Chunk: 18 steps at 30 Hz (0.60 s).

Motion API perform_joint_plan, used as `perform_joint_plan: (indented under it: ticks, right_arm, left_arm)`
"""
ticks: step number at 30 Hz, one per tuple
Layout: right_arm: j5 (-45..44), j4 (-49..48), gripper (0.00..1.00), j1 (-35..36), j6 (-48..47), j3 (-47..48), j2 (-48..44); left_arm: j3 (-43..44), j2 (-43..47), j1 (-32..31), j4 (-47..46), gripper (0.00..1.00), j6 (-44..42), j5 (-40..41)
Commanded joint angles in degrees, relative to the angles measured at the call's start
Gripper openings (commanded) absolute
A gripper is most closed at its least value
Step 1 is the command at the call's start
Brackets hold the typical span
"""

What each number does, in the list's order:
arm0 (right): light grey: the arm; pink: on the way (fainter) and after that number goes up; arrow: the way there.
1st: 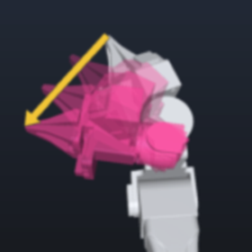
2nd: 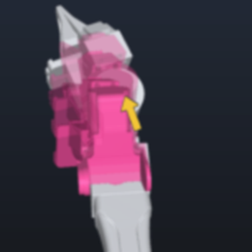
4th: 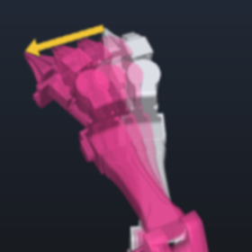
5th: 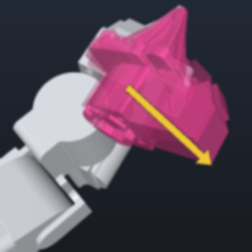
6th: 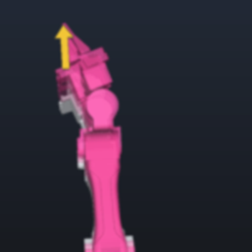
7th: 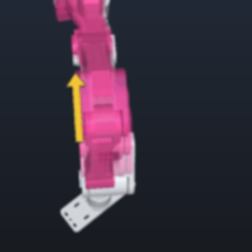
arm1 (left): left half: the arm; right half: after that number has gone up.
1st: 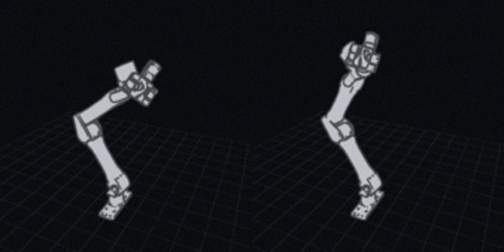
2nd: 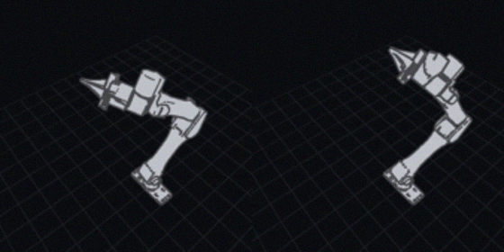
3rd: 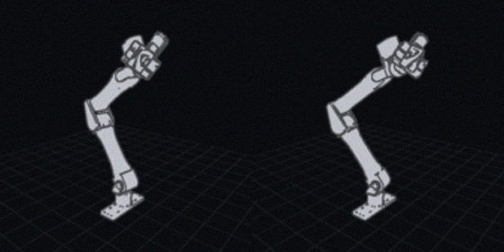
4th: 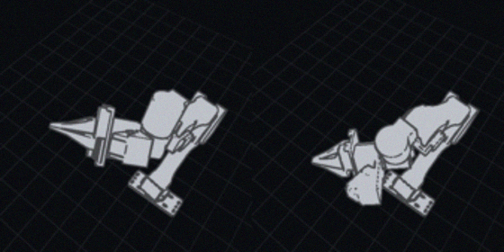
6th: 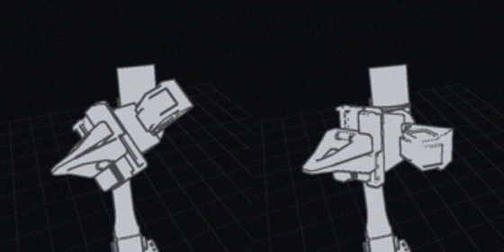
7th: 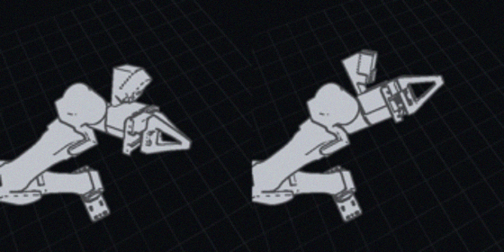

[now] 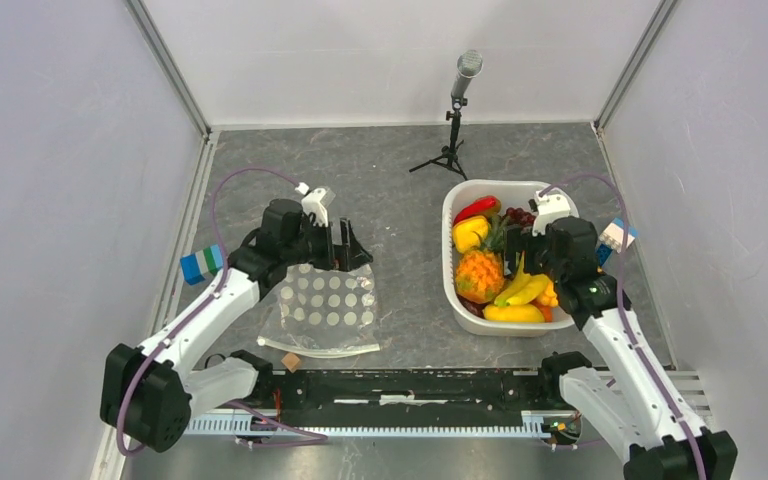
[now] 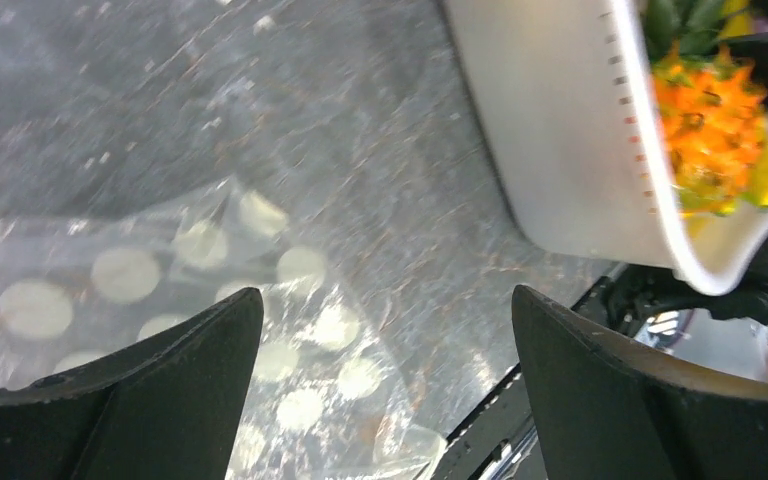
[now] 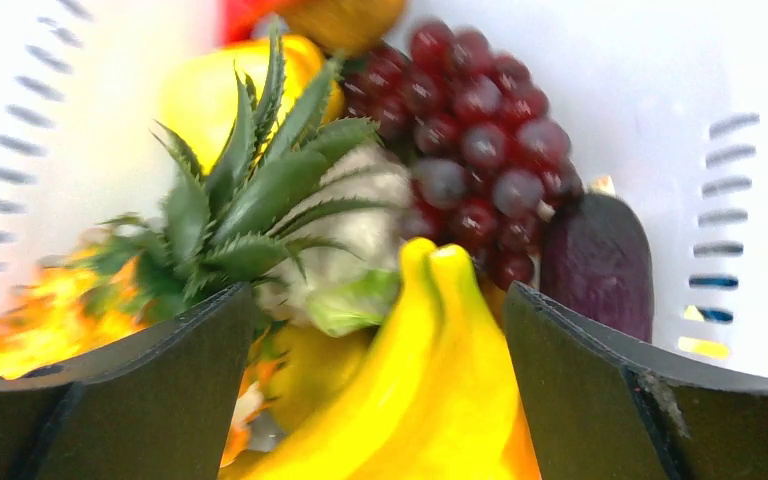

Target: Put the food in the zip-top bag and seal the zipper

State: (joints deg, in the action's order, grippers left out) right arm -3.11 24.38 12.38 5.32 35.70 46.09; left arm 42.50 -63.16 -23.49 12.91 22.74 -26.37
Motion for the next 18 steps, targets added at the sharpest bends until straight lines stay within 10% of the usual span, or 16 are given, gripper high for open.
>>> perform_joint_plan:
  ticks: [1, 11, 18]
  right_arm:
    - [14.1, -1.2, 0.98, 0.2, -2.7, 8.2, -5.5]
    - [19.7, 2.2, 0.98, 0.1, -0.9, 9.3, -10.1]
    - [20.6, 1.3, 0.98, 0.2, 1.3, 5.6, -12.8]
  left_arm:
    - [0.9, 3.7, -2.8, 11.0, 1.00, -2.4, 10.4]
    - [14.0, -6.2, -27.9, 35.2, 1.00, -13.4, 28.8]
    - [13.7, -7.8, -36.9, 37.8, 1.00, -27.9, 24.9]
